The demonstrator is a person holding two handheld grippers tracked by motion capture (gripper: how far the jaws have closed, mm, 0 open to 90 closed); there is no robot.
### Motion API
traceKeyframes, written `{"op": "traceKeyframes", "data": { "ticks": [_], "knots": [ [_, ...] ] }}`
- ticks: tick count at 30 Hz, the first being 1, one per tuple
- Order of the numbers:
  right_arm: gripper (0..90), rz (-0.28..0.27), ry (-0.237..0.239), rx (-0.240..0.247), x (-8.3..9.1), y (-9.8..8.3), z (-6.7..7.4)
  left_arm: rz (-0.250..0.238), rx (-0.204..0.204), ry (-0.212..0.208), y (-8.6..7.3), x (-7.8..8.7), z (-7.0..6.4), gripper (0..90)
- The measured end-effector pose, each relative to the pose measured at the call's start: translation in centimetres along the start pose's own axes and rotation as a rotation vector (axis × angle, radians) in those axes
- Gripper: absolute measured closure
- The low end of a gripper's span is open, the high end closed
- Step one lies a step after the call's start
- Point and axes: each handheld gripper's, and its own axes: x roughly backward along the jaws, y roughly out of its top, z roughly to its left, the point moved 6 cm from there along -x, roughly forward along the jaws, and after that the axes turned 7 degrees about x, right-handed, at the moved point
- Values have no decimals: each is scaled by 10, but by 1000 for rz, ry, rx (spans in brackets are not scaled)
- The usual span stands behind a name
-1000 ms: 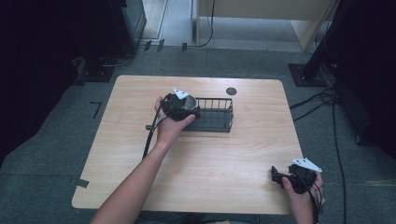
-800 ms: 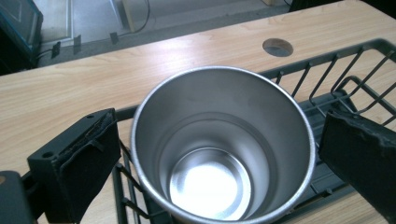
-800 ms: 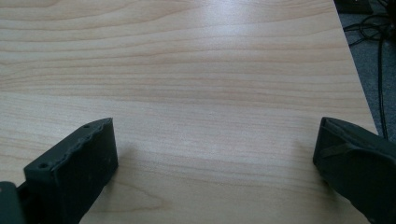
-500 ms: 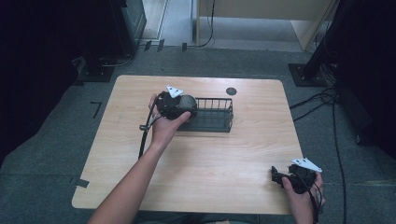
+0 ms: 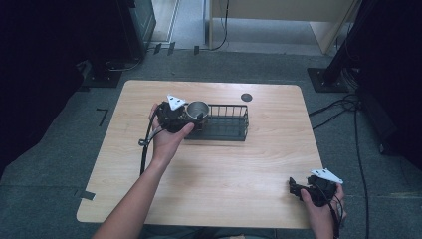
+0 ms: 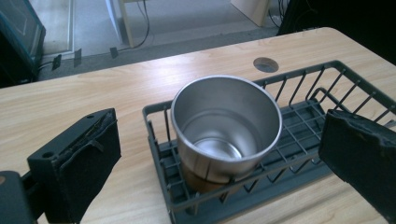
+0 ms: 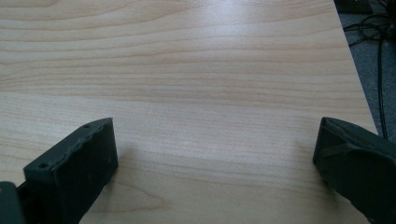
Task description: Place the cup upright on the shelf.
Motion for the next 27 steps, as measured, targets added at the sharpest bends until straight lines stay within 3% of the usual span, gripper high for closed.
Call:
{"op": "traceKeyframes", "data": {
  "ticks": [16, 22, 27],
  "knots": [
    [0, -1, -1, 3, 0, 0, 0, -20, 5, 15, -25, 27, 18, 0],
    [0, 0, -1, 0, 0, 0, 0, -13, 13, 39, -40, 36, 32, 0],
    [0, 0, 0, 2, 0, 0, 0, 7, 44, 54, -60, 41, 47, 0]
  ]
}}
